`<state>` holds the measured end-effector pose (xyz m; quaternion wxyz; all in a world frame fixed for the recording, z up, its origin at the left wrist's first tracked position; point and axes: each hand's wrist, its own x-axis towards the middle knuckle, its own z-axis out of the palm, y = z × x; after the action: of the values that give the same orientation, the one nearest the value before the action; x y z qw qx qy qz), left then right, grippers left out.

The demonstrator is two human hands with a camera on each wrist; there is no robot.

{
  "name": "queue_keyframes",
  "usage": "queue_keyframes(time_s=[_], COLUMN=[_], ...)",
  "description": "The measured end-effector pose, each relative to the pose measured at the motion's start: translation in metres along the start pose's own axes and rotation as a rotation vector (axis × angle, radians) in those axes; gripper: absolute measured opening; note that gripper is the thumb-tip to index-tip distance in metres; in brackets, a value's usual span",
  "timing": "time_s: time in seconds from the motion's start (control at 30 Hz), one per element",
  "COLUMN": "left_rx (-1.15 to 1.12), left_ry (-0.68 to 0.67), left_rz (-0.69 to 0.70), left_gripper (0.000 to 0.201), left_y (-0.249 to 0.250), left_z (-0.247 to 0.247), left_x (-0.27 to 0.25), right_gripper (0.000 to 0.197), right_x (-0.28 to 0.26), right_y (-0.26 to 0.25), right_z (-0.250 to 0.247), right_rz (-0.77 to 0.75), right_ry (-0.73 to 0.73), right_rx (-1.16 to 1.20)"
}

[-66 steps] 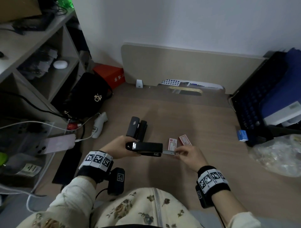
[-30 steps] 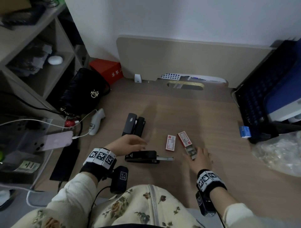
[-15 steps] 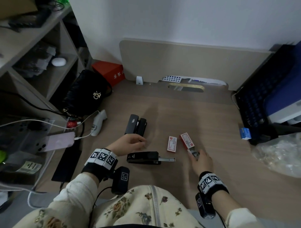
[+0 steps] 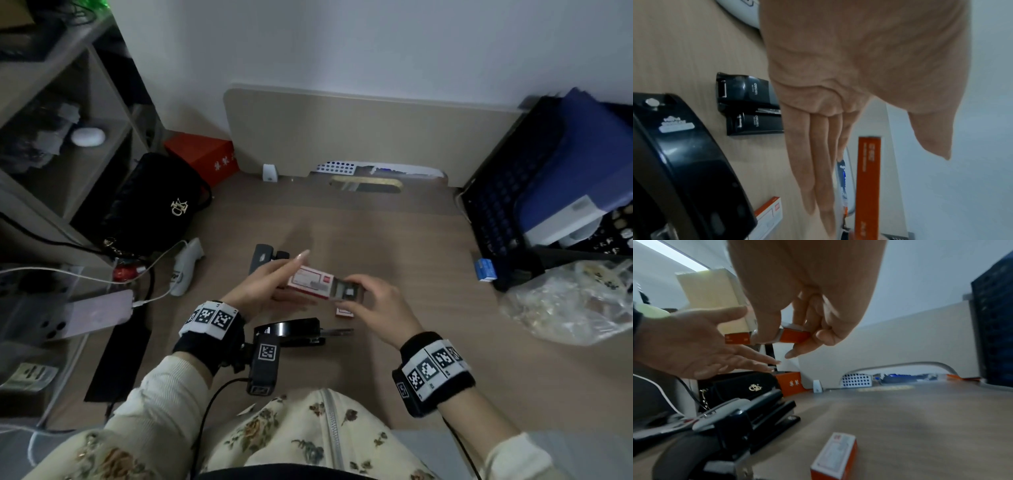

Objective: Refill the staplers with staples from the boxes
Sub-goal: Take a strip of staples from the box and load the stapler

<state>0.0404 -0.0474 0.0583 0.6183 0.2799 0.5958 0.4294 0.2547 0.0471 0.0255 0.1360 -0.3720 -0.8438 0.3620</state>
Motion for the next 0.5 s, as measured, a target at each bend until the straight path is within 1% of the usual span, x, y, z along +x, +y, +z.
queue_keyframes(time_s=[0.07, 0.13, 0.17, 0.3, 0.43, 0.5], left_rx=[-0.031, -0.069, -0.102, -0.178, -0.184, -0.183], left_ry=[-0.048, -0.088, -0.093, -0.084, -0.072, -0.064], left_rz=[-0.003, 0.003, -0.001, 0.019, 0.043, 0.045], left_gripper=[0.046, 0.031, 0.028, 0.038, 0.034, 0.036], left_y=[0.000, -0.003, -0.004, -0.006, -0.006, -0.005], left_z=[0.003, 0.005, 0.005, -0.001, -0.005, -0.005], left_x=[-0.002, -0.002, -0.002, -0.004, -0.006, -0.007], right_gripper=[0.041, 0.043, 0.043, 0.040, 0.045, 0.050], right_x=[0.001, 0.001, 0.001, 0.002, 0.002, 0.002], right_y=[-0.011, -0.018, -0.021, -0.030, -0.034, -0.033], right_z=[-0.002, -0.004, -0.004, -0.007, -0.008, -0.006], right_rz=[-0.049, -0.083, -0.100, -0.116, -0.122, -0.121], right_ry=[-0.011, 0.000, 0.018, 0.093, 0.075, 0.060], right_rx=[0.002, 0.013, 0.023, 0.114, 0.161, 0.152])
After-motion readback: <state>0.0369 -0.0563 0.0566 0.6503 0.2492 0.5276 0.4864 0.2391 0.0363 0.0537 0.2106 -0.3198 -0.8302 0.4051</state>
